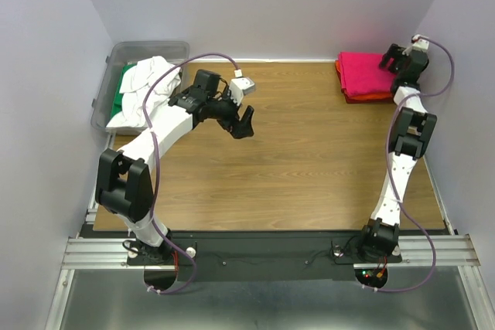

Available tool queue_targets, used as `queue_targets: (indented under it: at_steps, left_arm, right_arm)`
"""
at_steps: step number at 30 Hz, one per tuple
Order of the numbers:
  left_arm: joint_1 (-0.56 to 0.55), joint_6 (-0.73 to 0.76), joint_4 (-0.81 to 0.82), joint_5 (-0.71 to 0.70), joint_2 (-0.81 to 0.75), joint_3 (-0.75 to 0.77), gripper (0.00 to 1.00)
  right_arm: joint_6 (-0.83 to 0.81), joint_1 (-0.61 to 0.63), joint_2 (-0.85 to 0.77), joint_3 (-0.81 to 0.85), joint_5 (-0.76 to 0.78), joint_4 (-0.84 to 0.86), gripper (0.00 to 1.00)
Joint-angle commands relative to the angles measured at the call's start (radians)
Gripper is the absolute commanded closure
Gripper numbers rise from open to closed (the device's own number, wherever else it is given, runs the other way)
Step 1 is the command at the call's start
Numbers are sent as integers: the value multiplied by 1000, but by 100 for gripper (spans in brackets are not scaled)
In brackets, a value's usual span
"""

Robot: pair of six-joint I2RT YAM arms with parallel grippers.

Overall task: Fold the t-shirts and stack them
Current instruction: Neatly place the folded tshirt to the corner

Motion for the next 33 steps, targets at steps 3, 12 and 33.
queue_targets:
  at_steps: [3,12,33]
  left_arm:
    - [85,-118,94,39,-60,-3,2]
    - [232,-139,96,18,-135,28,3]
    - [200,-55,53,-210,-329,-307,2]
  right_arm:
    - [119,-10,-310,-69,-166,-10,0]
    - [-20,25,-721,-236,-375,-425,0]
    - [-211,245,-1502,-1291,-327,-877,0]
